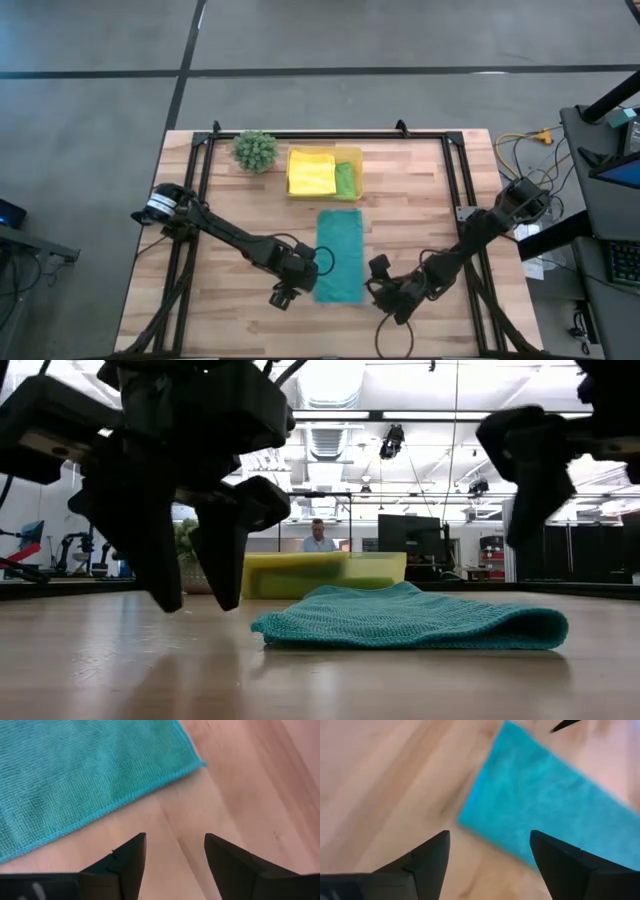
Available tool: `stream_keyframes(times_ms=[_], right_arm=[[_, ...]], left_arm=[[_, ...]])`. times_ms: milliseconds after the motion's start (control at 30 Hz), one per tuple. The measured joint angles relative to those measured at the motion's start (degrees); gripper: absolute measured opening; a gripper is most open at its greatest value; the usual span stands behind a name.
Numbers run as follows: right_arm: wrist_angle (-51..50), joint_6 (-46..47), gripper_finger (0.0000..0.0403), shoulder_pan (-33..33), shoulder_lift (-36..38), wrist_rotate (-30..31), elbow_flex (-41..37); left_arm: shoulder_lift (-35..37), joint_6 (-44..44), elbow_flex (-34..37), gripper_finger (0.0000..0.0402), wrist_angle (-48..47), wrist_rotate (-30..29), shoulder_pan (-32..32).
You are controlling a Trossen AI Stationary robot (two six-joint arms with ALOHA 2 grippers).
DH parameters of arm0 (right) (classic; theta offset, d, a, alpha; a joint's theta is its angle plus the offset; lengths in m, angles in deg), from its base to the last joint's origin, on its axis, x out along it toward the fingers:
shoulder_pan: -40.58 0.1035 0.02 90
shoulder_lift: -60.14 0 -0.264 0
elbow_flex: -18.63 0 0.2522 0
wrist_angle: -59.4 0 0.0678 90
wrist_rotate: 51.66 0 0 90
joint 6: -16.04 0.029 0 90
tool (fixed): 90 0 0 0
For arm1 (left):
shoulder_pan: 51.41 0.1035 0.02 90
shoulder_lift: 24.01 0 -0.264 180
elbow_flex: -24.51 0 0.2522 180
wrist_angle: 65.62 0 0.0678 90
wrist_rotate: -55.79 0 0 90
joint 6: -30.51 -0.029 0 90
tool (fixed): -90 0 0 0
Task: Fold microfiber towels
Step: Fold the light blue towel
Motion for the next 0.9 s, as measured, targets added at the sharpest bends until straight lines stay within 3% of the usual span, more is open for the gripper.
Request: stream_keyframes(times_ms=[233, 500, 733, 900], right_arm=[[2.0, -6.9, 0.0266, 0.6, -3.9, 7.8, -0.2], [4.4, -7.4, 0.0262, 2.0, -10.3, 11.1, 0.3], [10.7, -8.8, 0.0253, 3.4, -14.4, 16.3, 0.6], [11.7, -9.9, 0.0246, 3.8, -17.2, 17.3, 2.3]], left_arm=[[2.6, 14.3, 7.0, 0.0178, 9.7, -1.5, -0.6], [11.7, 27.6, 17.8, 0.0177, 26.0, -13.6, -4.0], [12.7, 25.7, 20.1, 0.0177, 31.9, -16.9, -4.9], [10.9, 13.7, 20.2, 0.0177, 31.4, -13.9, -4.8]])
